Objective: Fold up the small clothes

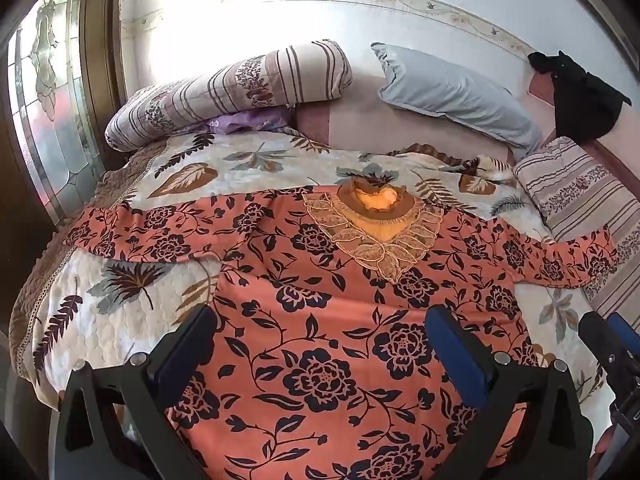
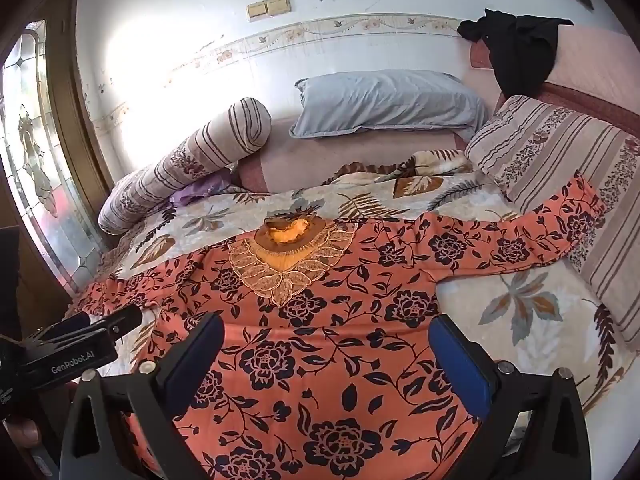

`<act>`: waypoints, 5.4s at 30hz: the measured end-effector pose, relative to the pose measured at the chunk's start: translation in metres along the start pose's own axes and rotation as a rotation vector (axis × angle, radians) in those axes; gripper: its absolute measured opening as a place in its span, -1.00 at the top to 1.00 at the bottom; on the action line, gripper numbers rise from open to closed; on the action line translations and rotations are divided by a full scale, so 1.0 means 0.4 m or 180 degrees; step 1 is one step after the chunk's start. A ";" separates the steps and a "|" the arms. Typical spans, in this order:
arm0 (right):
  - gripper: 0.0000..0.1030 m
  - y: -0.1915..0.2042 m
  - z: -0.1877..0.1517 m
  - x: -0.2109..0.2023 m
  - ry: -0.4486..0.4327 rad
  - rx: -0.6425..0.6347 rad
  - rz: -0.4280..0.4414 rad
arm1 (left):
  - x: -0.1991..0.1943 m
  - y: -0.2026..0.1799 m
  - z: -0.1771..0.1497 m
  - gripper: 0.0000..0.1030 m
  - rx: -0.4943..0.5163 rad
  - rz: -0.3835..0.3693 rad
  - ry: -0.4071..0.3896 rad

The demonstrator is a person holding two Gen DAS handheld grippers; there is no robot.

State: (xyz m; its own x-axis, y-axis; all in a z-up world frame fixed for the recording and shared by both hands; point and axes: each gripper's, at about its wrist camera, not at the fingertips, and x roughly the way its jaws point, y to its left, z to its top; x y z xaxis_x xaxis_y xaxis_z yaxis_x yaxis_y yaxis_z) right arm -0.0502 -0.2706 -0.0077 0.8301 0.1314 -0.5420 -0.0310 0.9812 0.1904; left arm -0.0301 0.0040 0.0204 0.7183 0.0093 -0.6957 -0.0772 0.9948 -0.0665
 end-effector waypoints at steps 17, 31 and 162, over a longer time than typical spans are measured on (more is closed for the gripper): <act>-1.00 0.003 0.002 0.006 -0.0020 0.0016 0.0017 | 0.008 -0.009 0.001 -1.00 0.0006 0.0000 0.0013; -1.00 0.002 0.001 0.019 0.0011 0.0013 0.0013 | 0.015 -0.008 0.004 -1.00 0.0009 0.0006 0.0026; -0.78 -0.084 -0.110 0.588 0.0774 0.0272 0.1024 | 0.435 1.109 0.051 -1.00 -0.3310 -0.0510 -0.0224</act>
State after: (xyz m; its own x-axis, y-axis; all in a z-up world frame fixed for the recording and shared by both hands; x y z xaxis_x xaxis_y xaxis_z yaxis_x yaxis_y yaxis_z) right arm 0.1215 -0.2665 -0.1775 0.6294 0.4692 -0.6194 -0.2126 0.8707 0.4435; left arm 0.0747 0.4490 -0.1154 0.8085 -0.0755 -0.5836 -0.5089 0.4084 -0.7578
